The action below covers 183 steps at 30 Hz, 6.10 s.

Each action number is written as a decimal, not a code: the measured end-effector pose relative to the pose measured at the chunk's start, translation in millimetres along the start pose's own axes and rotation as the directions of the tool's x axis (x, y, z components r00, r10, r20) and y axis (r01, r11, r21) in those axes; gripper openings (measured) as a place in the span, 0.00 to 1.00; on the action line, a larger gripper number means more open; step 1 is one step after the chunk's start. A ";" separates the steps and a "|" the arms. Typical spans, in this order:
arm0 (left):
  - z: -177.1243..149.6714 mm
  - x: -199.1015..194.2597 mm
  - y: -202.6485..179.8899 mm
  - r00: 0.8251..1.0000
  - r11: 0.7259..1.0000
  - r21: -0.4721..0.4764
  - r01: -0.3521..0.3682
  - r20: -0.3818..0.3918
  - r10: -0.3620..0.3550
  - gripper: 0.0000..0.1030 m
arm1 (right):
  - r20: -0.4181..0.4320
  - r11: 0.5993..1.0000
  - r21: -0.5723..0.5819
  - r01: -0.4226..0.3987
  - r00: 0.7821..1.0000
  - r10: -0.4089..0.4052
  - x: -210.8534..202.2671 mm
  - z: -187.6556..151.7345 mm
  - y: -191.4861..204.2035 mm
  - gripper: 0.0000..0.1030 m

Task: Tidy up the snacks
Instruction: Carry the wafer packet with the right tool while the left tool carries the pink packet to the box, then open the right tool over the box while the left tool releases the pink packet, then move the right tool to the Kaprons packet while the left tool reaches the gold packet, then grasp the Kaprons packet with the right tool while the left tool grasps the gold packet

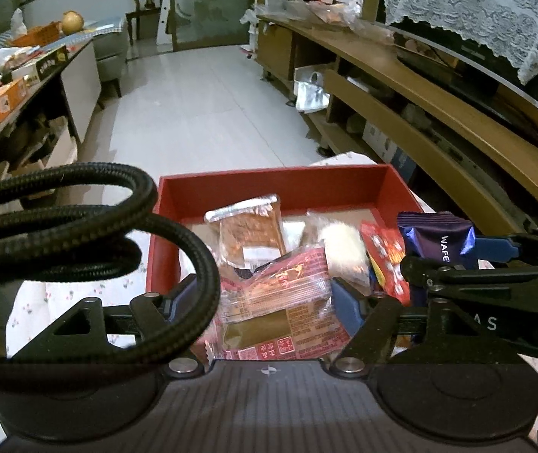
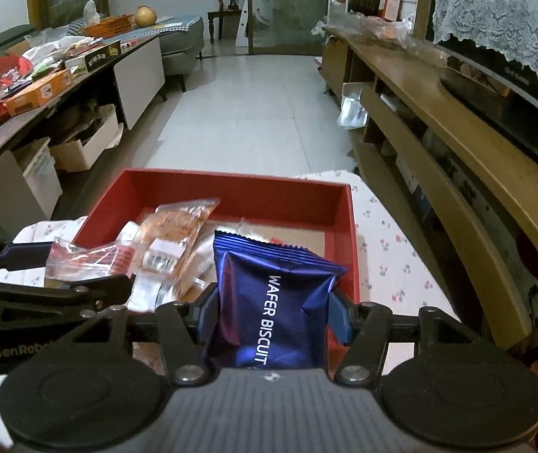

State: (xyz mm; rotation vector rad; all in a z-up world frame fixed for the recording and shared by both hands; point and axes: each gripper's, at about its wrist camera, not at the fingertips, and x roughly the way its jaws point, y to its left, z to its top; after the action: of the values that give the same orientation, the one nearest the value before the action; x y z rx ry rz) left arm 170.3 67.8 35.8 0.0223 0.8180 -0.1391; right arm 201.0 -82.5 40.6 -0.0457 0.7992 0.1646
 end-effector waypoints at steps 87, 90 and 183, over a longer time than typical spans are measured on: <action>-26.7 28.5 -53.3 0.976 0.978 0.111 0.177 -0.151 -0.159 0.94 | -0.107 1.000 -0.014 0.008 0.994 -0.009 0.6 -33.6 -69.2 1.00; -31.9 27.6 -46.7 0.972 0.979 0.095 0.180 -0.168 -0.162 0.94 | -0.165 0.998 -0.045 -0.043 0.986 0.035 10.5 -41.6 -65.8 1.00; -72.3 88.4 -111.9 0.940 0.922 0.308 0.234 -0.314 -0.134 0.64 | -0.256 0.991 -0.065 -0.118 0.962 0.098 -9.1 -83.6 -118.2 0.84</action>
State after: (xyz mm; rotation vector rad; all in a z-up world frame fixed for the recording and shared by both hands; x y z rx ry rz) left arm 162.7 -47.9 -74.3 0.2996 1.0792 -0.4671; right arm 154.9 -208.9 -13.8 -0.1001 1.0500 0.2986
